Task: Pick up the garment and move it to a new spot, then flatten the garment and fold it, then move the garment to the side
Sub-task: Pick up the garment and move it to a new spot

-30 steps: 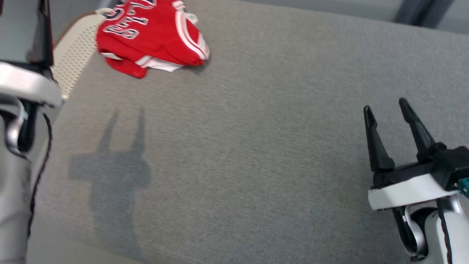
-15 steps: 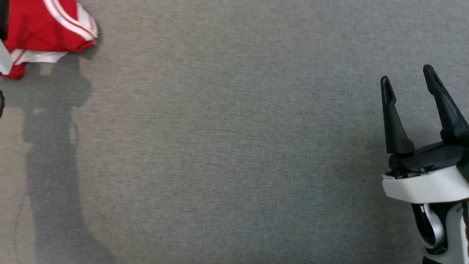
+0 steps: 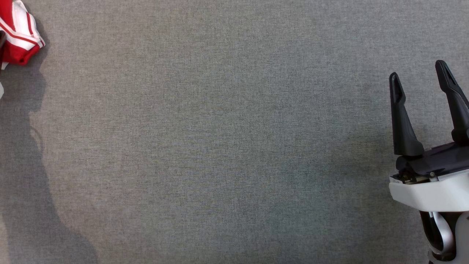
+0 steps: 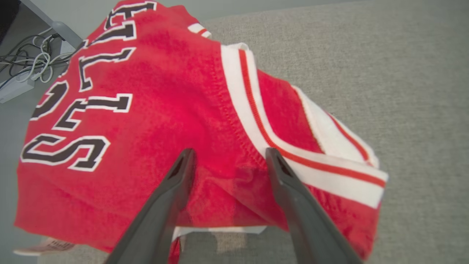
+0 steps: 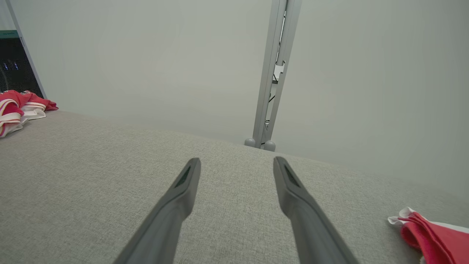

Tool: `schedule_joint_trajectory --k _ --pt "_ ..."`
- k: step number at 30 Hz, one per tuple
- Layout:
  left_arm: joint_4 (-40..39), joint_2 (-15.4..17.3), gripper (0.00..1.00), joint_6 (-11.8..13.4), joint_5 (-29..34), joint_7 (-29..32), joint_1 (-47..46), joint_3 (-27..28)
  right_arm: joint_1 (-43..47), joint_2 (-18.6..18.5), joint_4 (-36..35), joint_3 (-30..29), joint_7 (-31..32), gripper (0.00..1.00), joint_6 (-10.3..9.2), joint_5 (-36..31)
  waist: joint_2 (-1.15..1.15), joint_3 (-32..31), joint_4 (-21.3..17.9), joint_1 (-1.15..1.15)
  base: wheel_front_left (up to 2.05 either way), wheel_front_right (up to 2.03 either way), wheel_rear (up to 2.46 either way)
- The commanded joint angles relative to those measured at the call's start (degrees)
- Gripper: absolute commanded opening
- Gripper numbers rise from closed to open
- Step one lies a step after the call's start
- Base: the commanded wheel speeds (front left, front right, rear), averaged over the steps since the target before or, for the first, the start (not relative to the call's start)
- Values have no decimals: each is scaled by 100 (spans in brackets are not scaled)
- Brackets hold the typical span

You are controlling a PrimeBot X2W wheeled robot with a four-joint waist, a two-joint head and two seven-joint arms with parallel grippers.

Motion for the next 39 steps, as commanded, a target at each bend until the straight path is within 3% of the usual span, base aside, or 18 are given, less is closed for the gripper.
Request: schedule_joint_trajectory --k 1,5,6,7,8,10,26,39 --pt "65 0 100 7 -48 38 -98 -17 2 -20 -4 -3 16 100 -1 19 0 -15 0 0 0 0 0" --pt "160 -34 98 7 -89 112 -83 -115 19 -14 18 14 11 100 -1 24 0 -75 0 0 0 0 0" --pt "185 -31 75 7 -90 127 -69 -139 25 -9 19 22 7 100 -1 26 0 -90 -1 0 0 0 0" --pt "201 -25 31 7 -84 125 -59 -164 25 -5 18 34 -2 100 -1 33 0 -103 -4 0 0 0 0" --pt "218 -20 17 7 -82 109 -40 -179 25 -2 17 46 -13 100 -1 38 0 -115 -8 0 0 0 0" --pt "257 -16 0 7 -97 94 -4 -197 30 1 22 62 -18 100 -1 50 0 -140 -21 0 0 0 0" --pt "71 95 0 24 -15 -331 -25 -365 118 29 280 14 -233 100 -1 126 0 -712 19 0 0 0 0" --pt "-1362 644 0 6 -587 1012 -268 -1238 299 92 720 -61 -505 100 -1 287 0 -1567 17 0 0 0 0"
